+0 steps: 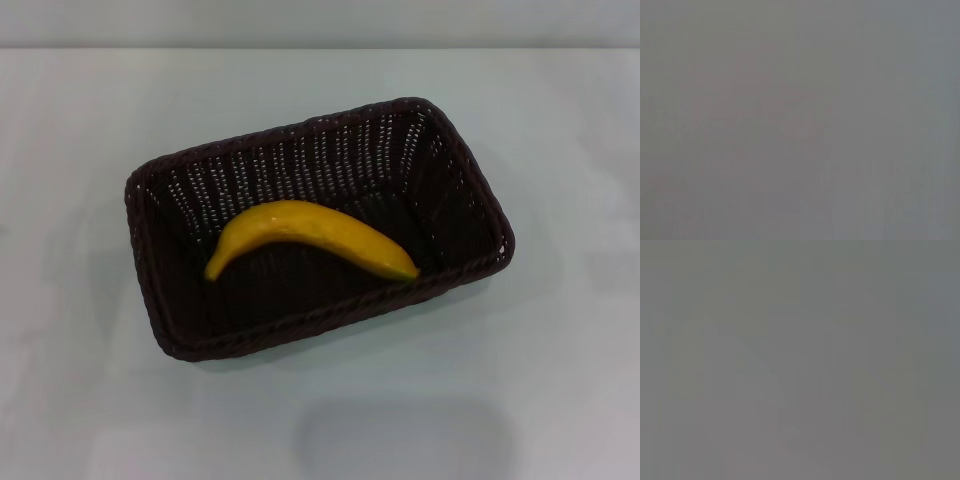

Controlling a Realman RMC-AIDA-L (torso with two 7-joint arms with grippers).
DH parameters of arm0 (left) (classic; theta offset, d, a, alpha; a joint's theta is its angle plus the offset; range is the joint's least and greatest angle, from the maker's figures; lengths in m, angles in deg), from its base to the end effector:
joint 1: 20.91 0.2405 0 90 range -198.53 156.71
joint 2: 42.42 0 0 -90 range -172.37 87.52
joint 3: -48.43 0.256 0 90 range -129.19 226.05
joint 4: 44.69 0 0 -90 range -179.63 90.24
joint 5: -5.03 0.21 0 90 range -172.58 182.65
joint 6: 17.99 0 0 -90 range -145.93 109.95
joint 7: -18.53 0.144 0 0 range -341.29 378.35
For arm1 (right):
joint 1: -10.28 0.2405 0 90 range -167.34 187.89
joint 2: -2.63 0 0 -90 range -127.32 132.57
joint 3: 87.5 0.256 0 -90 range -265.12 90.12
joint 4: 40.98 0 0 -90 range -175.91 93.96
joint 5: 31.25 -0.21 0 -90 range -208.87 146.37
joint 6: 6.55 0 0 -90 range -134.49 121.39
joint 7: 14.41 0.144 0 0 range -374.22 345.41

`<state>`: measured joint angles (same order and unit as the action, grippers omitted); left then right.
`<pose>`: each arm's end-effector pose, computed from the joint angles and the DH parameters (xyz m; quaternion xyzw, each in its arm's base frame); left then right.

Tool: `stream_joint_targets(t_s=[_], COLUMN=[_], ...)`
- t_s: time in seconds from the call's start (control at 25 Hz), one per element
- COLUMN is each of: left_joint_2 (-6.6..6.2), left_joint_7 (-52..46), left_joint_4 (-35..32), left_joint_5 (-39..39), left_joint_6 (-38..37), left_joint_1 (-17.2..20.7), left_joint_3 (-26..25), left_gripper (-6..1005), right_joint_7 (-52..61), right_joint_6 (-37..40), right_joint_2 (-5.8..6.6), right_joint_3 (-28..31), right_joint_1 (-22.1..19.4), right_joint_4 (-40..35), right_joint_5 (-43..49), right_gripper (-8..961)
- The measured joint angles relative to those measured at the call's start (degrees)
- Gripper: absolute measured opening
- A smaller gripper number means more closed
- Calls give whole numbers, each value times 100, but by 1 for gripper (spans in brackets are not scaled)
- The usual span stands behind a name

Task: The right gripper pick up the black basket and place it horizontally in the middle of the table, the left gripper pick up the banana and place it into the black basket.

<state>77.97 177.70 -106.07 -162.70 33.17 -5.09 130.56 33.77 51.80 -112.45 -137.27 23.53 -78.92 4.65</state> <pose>-0.3478 0.2303 0.1039 -0.6217 -0.1928 -0.2761 0.7072 0.3604 0.3317 0.1612 -0.6008 0.2367 0.3920 0.6552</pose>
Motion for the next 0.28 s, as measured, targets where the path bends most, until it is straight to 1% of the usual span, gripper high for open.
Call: stream_joint_targets(t_s=[0.16,0.28], left_joint_2=[2,4], left_joint_7=[-22,-75], left_joint_4=[60,78], left_joint_5=[-4,-7], left_joint_6=[3,52], left_joint_1=[69,139], left_joint_3=[-78,-58], left_gripper=[888,888], right_joint_7=[-9,-9], right_joint_6=[81,165], right_joint_2=[2,3], right_joint_3=[86,88], right_joint_1=[-32,-136], right_joint_4=[96,101], right_joint_5=[-2,-14], right_gripper=[781,781])
